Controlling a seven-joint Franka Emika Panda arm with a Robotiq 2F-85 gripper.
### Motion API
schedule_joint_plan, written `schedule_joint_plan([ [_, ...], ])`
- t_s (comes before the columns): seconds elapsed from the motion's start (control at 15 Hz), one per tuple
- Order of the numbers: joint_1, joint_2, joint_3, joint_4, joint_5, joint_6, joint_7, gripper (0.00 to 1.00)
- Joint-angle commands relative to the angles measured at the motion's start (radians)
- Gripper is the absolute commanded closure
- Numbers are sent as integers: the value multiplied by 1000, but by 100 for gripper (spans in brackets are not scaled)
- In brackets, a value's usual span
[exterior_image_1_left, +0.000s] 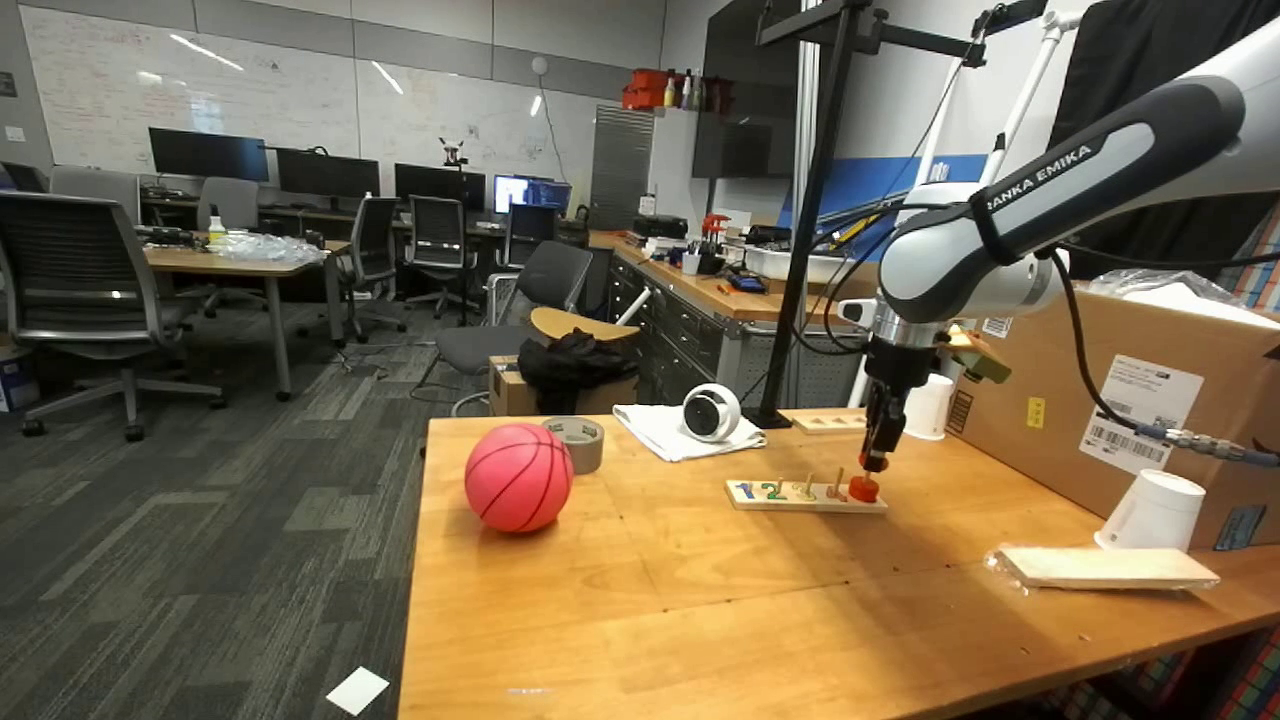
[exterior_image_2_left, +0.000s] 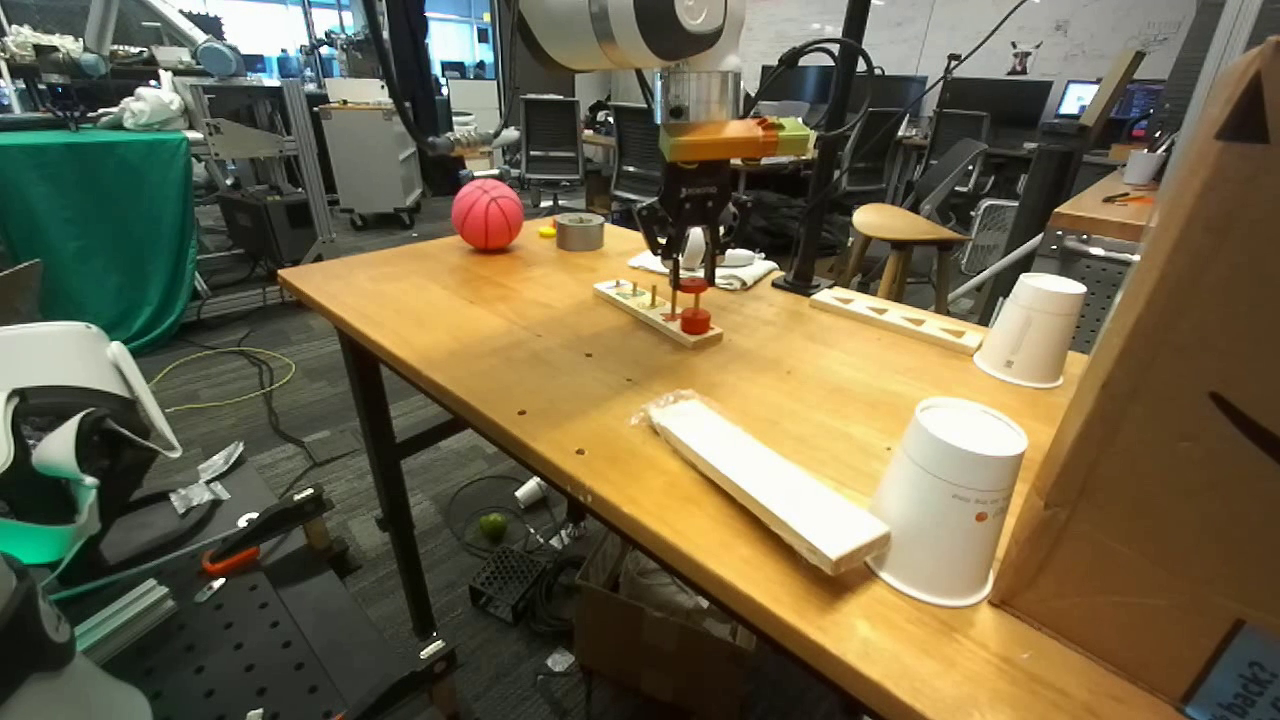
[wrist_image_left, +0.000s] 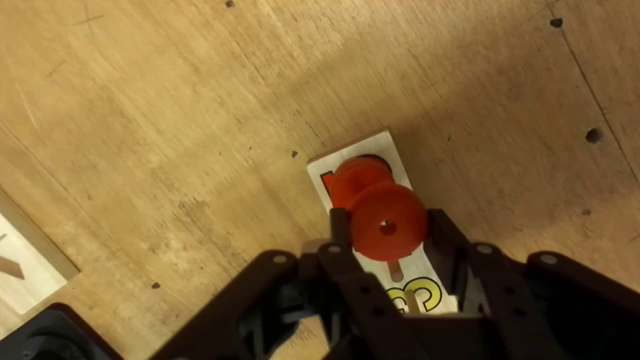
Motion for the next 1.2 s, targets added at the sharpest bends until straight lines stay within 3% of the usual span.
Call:
schedule_joint_plan([
  [0.0,-8,-7,7,-18,24,37,-22,83],
  [1.13,-12,11,-6,2,3,36,-28,83],
])
